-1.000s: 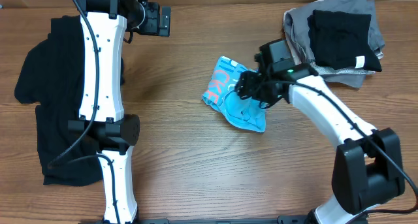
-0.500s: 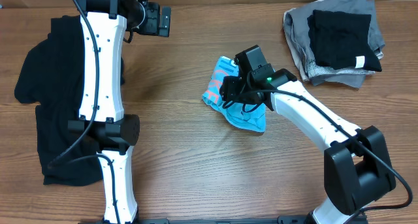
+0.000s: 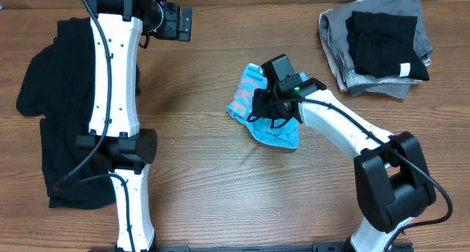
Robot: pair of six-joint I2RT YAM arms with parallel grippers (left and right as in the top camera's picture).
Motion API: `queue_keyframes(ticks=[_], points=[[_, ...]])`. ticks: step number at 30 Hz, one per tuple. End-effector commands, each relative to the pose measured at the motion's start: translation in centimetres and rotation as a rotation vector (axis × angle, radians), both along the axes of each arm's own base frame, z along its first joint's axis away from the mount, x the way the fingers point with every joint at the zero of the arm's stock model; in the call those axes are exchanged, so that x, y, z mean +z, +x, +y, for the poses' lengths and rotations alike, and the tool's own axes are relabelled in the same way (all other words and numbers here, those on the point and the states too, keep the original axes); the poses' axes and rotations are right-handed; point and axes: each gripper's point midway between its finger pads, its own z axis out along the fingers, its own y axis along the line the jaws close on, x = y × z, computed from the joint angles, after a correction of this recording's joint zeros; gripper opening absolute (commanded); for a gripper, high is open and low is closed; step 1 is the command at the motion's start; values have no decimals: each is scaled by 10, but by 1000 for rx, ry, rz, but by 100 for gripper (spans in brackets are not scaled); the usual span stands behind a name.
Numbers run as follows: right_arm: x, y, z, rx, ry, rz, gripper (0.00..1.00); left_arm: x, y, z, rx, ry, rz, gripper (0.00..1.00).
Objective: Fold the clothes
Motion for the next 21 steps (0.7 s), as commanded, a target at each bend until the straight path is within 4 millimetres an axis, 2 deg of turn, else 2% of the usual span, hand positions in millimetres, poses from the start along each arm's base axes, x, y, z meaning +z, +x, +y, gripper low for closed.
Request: queue_keyframes(ticks=[1, 4, 8, 9, 21], points=[[8, 5, -3, -39, -21, -7, 4, 3, -2, 2, -17, 15, -7, 100], [18, 3, -14, -63, -50, 30, 4, 3, -2, 2, -17, 16, -6, 100], [44, -9, -43, -158, -128, 124, 4, 3, -2, 2, -17, 16, -6, 100], [45, -12, -46, -166, -135, 141, 4, 3, -2, 2, -17, 16, -6, 100], [-2, -77, -85, -292, -271, 401, 4, 3, -1, 2, -17, 16, -12, 100]])
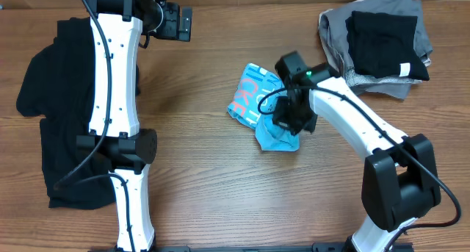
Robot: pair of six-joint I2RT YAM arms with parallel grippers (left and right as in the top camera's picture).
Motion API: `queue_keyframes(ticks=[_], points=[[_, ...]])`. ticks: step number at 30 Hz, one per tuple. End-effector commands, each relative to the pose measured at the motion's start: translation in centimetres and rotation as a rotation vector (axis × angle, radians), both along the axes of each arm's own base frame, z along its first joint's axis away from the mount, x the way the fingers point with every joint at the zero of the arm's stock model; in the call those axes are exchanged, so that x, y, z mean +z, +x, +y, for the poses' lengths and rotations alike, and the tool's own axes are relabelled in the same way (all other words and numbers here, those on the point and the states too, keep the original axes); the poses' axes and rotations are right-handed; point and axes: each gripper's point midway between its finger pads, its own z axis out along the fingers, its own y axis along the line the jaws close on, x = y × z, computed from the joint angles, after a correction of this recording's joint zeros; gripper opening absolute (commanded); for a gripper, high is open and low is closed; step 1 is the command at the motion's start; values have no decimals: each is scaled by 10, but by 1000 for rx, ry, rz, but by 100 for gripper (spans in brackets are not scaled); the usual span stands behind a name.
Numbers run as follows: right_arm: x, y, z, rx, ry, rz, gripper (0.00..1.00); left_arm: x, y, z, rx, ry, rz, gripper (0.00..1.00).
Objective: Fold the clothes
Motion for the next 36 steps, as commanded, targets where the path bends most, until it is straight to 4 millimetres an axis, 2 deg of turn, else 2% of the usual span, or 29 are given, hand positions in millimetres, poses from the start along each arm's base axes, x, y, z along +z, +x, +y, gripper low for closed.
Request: queue_keyframes(ticks=[1, 5, 9, 10, 12, 15, 20, 23, 28, 36], points=[[-9, -17, -13, -72, -50, 48, 4, 4, 0, 2, -17, 16, -13, 100], [-15, -28, -18, -91, -69, 88, 4, 4, 0, 2, -16, 17, -15, 100], [-10, -23, -15, -86, -52, 56, 4, 4, 1, 2, -16, 16, -21, 100], [-7, -21, -14, -84, -44, 38, 8, 5, 2, 2, -16, 16, -23, 100], [2, -15, -13, -81, -24, -4, 20, 5, 3, 2, -16, 16, -27, 100], [16, -7, -17, -77, 2, -63, 47, 5, 3, 2, -16, 15, -30, 100], [29, 10, -33, -67, 44, -131, 77, 6, 5, 1, -16, 15, -37, 100], [29, 26, -29, -10, 140, -179, 88, 6, 5, 1, -16, 15, -37, 100], [7, 42, -31, -38, 211, -220, 99, 6, 5, 1, -15, 15, -37, 100], [-36, 53, -12, -1, 320, -207, 100, 6, 5, 1, -16, 14, -36, 100]])
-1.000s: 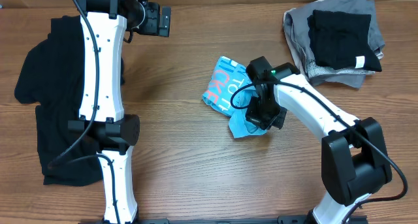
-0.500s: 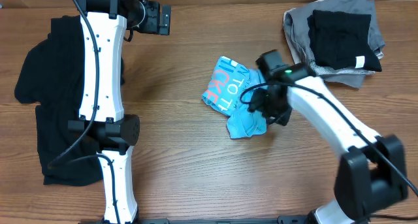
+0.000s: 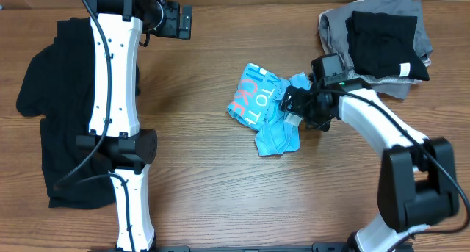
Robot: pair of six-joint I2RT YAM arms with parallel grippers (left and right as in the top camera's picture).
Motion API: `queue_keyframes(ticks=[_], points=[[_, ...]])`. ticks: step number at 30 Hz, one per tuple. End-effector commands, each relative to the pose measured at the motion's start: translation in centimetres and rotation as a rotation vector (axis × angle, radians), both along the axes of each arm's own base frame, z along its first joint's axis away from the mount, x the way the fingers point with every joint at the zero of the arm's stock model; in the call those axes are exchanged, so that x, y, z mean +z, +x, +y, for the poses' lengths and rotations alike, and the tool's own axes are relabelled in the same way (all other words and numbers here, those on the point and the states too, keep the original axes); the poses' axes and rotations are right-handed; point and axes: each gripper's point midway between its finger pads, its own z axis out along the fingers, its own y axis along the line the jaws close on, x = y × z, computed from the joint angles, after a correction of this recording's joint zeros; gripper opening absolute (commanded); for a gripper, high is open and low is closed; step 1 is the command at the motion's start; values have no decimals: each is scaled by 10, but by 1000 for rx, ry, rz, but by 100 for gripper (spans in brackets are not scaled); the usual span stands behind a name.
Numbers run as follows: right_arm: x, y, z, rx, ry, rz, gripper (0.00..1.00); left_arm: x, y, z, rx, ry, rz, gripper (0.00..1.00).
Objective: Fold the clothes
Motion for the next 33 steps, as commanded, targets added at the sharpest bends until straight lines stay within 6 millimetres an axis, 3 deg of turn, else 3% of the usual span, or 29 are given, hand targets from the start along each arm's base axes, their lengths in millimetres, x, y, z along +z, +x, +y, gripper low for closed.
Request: queue_keyframes(ticks=[1, 6, 10, 12, 14, 15, 16, 17, 23, 26, 27, 28, 31, 33], points=[[-20, -2, 13, 44, 71, 31, 100, 3, 0, 2, -15, 17, -12, 100], [-46, 4, 29, 105, 149, 35, 98, 3, -1, 2, -15, 18, -9, 100], [-40, 11, 51, 258, 280, -52, 82, 3, -1, 2, -15, 17, -9, 100], [-36, 18, 53, 275, 287, -94, 68, 3, -1, 2, -15, 17, -10, 100], [-30, 27, 54, 280, 300, -129, 43, 3, -1, 2, -15, 17, -10, 100], [-26, 30, 56, 284, 315, -143, 25, 3, -1, 2, -15, 17, -9, 100], [-12, 36, 62, 320, 372, -186, 6, 3, -1, 2, -15, 17, -8, 100], [-4, 40, 66, 335, 406, -208, 4, 3, -2, 2, -15, 18, -7, 100], [68, 67, 80, 382, 527, -364, 4, 3, -2, 2, -15, 18, -6, 100], [120, 78, 79, 377, 537, -467, 4, 3, -2, 2, -15, 18, -6, 100], [137, 82, 77, 370, 540, -499, 4, 3, -2, 2, -15, 18, -6, 100], [175, 90, 69, 344, 547, -568, 4, 3, -2, 2, -15, 18, -6, 100], [226, 102, 51, 289, 555, -660, 4, 3, -2, 2, -15, 18, -6, 100], [249, 110, 38, 260, 544, -714, 4, 3, -2, 2, -16, 18, -6, 100]])
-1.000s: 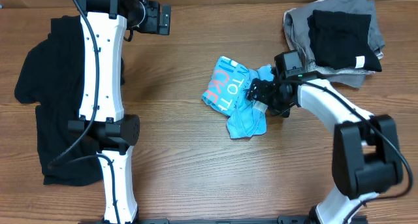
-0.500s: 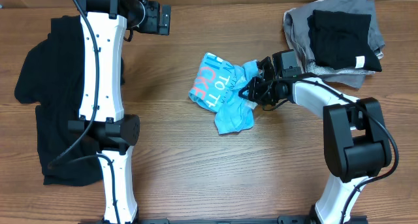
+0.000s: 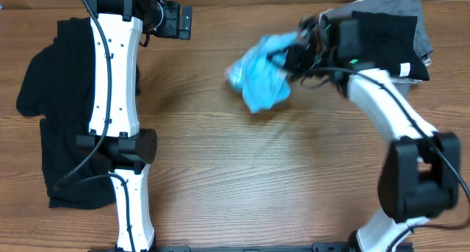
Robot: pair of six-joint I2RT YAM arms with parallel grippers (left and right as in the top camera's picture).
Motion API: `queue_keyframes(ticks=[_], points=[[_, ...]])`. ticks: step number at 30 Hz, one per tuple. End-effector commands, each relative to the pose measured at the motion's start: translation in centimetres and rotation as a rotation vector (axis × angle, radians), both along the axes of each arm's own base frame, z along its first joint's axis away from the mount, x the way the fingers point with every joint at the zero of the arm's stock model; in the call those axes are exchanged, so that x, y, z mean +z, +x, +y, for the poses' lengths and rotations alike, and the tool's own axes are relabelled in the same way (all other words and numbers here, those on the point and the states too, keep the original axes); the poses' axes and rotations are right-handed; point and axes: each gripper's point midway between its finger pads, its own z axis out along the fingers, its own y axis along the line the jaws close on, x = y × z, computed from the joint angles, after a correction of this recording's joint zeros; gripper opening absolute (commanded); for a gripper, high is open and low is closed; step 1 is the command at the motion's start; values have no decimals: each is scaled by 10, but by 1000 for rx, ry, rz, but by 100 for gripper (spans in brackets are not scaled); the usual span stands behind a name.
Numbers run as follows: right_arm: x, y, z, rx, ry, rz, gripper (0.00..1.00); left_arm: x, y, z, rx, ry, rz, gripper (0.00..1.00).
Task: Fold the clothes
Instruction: 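Carry the shirt with the right gripper onto the grey clothes stack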
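Observation:
A crumpled light-blue shirt (image 3: 258, 74) hangs blurred above the wooden table (image 3: 242, 178), right of centre toward the back. My right gripper (image 3: 292, 52) is shut on its upper right edge and holds it lifted. My left gripper (image 3: 176, 21) sits at the back left, beside a pile of black clothes (image 3: 55, 98) that my left arm partly covers. Whether its fingers are open does not show.
A stack of folded clothes (image 3: 378, 42), grey below and black on top, lies at the back right corner just behind my right arm. The black pile runs down the table's left side.
My right gripper has risen and moved toward the back with the blue shirt in it. The shirt, which lay partly on the table, now hangs lifted and bunched. The left arm has not moved.
My right gripper was down on the blue shirt lying mid-table. It then stood at the shirt's right part, then held a corner pulled to the right with the printed front showing. Now the whole shirt is lifted off the table toward the back.

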Motion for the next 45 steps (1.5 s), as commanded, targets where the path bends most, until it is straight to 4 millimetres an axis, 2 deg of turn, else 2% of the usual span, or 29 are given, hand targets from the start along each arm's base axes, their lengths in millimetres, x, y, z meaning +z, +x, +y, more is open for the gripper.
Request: queue_keyframes(ticks=[1, 3, 4, 7, 13, 16, 19, 21, 26, 29, 32, 33, 34, 36, 38, 40, 45], points=[[100, 14, -31, -77, 71, -179, 4, 3, -1, 1, -17, 15, -10, 100], [117, 23, -50, -121, 71, -217, 4, 3, -1, 1, -17, 15, -10, 100], [124, 29, -66, -164, 63, -234, 4, 3, -1, 1, -17, 15, -10, 100], [134, 43, -109, -284, 53, -252, 4, 3, -1, 1, -17, 15, -12, 100], [136, 58, -188, -482, 16, -281, 4, 4, 1, 1, -17, 14, -18, 100], [135, 64, -217, -553, -4, -299, 4, 5, 2, 1, -17, 13, -22, 100], [130, 70, -234, -581, -7, -311, 4, 5, 2, 1, -17, 13, -25, 100], [117, 75, -247, -608, -12, -289, 4, 5, 2, 1, -16, 13, -26, 100], [68, 82, -271, -667, -30, -159, 4, 5, 3, 1, -17, 13, -27, 100], [37, 78, -292, -749, -71, -50, 4, 6, 4, 1, -17, 12, -32, 100], [14, 67, -316, -838, -123, 42, 4, 7, 5, 1, -17, 11, -39, 100], [9, 63, -322, -852, -142, 61, 23, 7, 6, 1, -17, 11, -42, 100], [5, 60, -325, -846, -161, 70, 47, 7, 6, 0, -17, 11, -44, 100], [-4, 50, -330, -838, -186, 111, 81, 7, 7, 0, -17, 10, -47, 100], [-12, 39, -334, -841, -193, 163, 86, 7, 7, 0, -17, 10, -46, 100], [-11, 26, -339, -850, -200, 194, 86, 7, 7, 0, -17, 11, -46, 100], [23, -2, -350, -862, -238, 163, 84, 7, 7, 1, -16, 11, -46, 100]])
